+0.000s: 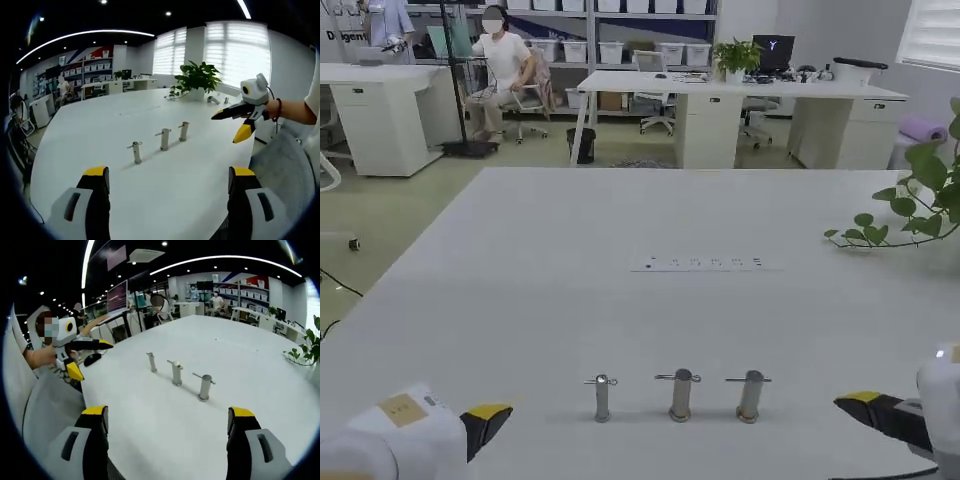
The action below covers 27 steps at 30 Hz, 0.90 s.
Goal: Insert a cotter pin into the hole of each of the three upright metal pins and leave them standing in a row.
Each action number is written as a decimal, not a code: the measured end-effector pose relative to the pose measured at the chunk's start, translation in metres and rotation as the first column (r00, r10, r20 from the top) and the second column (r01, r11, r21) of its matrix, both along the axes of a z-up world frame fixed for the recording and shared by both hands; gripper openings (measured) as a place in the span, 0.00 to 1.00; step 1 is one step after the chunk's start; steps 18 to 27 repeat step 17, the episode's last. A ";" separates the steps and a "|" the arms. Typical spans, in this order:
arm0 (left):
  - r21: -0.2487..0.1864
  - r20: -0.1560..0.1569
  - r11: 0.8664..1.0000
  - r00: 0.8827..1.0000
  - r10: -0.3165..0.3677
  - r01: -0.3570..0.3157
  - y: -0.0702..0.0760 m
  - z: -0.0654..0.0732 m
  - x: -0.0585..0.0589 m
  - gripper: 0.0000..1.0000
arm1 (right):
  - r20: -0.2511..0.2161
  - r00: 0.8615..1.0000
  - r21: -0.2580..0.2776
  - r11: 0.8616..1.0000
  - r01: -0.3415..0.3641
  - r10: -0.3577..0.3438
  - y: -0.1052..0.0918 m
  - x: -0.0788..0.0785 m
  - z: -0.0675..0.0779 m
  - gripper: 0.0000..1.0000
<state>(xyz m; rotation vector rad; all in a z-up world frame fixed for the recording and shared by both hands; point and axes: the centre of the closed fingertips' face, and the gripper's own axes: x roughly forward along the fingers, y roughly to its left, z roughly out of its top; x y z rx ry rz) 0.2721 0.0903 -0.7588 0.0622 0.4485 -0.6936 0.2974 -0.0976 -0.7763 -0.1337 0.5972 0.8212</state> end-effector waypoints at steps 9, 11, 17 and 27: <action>0.017 -0.009 0.999 0.999 0.035 -0.035 0.005 -0.001 -0.005 0.99 | -0.002 1.000 0.028 0.999 0.023 -0.023 -0.002 -0.008 0.002 1.00; 0.017 -0.010 0.999 0.999 0.039 -0.039 0.006 0.000 -0.006 0.99 | -0.006 1.000 0.031 0.999 0.020 -0.020 -0.001 -0.010 0.001 1.00; 0.023 0.001 0.999 0.999 0.046 -0.046 0.009 0.007 -0.008 0.99 | 0.001 1.000 0.019 1.000 0.015 -0.016 -0.001 -0.012 0.003 0.99; 0.023 0.001 0.999 0.999 0.046 -0.046 0.009 0.007 -0.008 0.99 | 0.001 1.000 0.019 1.000 0.015 -0.016 -0.001 -0.012 0.003 0.99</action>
